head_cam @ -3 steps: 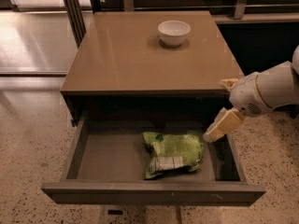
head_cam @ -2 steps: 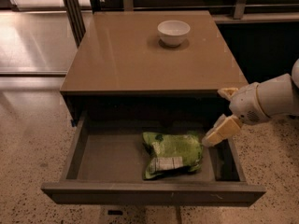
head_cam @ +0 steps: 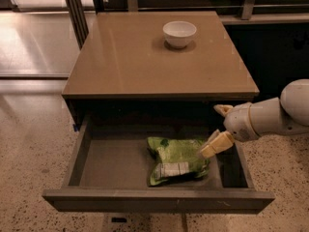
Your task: Pick green rice chip bag from top drawer and place on counter
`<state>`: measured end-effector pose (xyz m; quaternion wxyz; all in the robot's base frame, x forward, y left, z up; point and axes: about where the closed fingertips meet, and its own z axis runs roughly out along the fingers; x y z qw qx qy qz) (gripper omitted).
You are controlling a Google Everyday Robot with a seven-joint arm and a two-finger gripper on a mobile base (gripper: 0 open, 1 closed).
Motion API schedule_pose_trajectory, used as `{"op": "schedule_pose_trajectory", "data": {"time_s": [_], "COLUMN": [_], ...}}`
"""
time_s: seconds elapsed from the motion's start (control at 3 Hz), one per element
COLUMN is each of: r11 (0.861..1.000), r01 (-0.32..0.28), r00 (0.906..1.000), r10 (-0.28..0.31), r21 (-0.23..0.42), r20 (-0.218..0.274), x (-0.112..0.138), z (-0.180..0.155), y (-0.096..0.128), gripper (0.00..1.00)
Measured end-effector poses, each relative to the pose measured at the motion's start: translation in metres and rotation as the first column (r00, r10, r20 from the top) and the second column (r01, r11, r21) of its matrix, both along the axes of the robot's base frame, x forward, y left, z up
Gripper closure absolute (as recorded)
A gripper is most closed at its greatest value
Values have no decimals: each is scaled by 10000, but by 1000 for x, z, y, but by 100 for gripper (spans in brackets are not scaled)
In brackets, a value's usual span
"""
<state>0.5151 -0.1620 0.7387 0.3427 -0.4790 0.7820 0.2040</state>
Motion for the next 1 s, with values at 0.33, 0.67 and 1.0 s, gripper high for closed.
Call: {"op": "schedule_pose_trajectory", "data": {"time_s": [0.33, 0.67, 1.0], "r11": [9999, 9994, 9992], "r01": [-61, -222, -263], "r00": [9999, 9989, 9955], "r10": [60, 210, 233], "r21": [-93, -280, -313], "r20": [-124, -426, -922], "x": [9, 19, 24], "z": [-29, -59, -87], "y": [13, 24, 29], "gripper": [0, 0, 0]}}
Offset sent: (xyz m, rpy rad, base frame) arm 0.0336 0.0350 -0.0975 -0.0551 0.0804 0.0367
